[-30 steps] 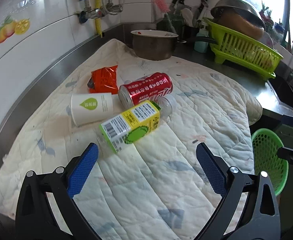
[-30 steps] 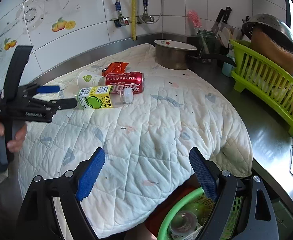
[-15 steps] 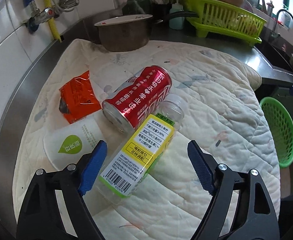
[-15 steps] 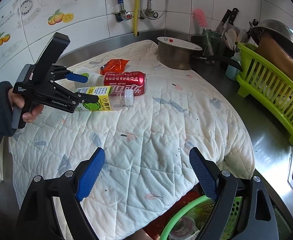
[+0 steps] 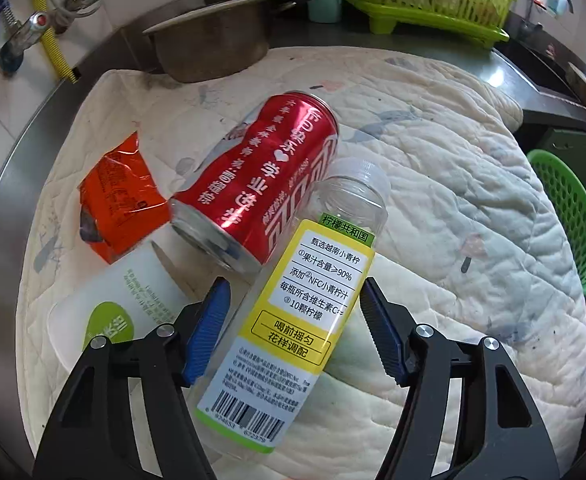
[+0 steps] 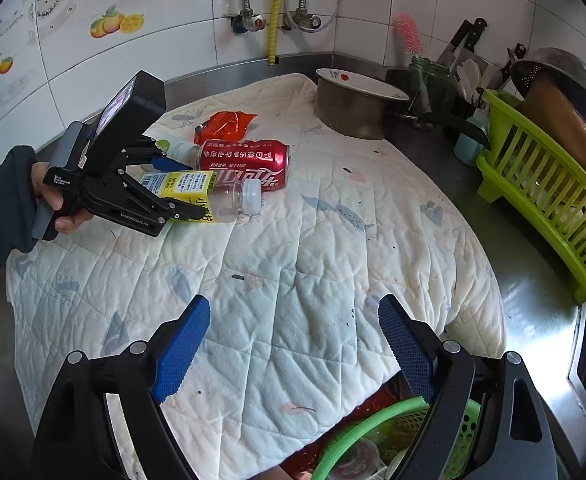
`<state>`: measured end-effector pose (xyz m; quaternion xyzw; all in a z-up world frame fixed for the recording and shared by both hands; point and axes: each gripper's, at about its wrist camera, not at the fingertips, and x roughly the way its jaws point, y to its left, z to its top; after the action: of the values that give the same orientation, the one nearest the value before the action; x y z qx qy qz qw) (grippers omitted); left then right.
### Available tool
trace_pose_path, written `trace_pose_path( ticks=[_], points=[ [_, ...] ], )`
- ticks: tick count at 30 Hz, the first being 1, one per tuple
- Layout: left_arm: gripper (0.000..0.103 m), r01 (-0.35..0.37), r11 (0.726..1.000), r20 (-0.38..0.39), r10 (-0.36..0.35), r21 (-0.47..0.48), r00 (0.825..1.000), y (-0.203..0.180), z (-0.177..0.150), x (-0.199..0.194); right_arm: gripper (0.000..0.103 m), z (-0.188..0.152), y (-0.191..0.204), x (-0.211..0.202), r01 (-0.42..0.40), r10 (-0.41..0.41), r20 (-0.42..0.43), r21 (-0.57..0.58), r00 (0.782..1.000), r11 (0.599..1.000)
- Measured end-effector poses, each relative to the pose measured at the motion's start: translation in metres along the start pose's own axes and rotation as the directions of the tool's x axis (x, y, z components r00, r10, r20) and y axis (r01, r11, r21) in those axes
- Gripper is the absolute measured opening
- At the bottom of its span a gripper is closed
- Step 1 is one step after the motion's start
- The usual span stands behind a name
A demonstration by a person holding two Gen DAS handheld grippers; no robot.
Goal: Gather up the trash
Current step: 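Move both tools back over the mat toward the bottle and red can, then grasp the yellow-label juice bottle with the left tool while the right tool grasps the red can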
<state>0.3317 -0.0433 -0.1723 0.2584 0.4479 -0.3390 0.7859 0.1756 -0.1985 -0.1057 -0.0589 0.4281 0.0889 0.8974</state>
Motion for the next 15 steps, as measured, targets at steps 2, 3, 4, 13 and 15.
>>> trace_pose_path(
  ticks=[2,3,4,13,15],
  points=[
    [0.063,0.004,1.000,0.005,-0.004,0.003,1.000,-0.001,-0.001,0.001,0.083,0.003,0.001,0.004,0.000,0.000,-0.006,-0.011,1.000,1.000],
    [0.061,0.008,1.000,0.008,-0.008,-0.001,1.000,-0.001,-0.001,0.001,0.083,0.004,0.001,0.005,-0.001,0.001,-0.009,-0.017,1.000,1.000],
    [0.060,0.004,1.000,0.013,-0.004,-0.006,1.000,-0.002,-0.001,0.000,0.083,0.006,0.002,0.007,-0.005,0.005,-0.011,-0.021,1.000,1.000],
    [0.046,-0.042,0.986,0.027,0.047,-0.162,0.999,-0.004,-0.028,-0.023,0.083,0.042,0.003,0.031,-0.060,0.059,-0.017,-0.097,0.998,0.993],
    [0.045,-0.052,0.980,0.018,0.057,-0.191,0.998,-0.006,-0.042,-0.028,0.083,0.054,0.006,0.040,-0.068,0.065,-0.023,-0.139,0.998,0.988]
  ],
)
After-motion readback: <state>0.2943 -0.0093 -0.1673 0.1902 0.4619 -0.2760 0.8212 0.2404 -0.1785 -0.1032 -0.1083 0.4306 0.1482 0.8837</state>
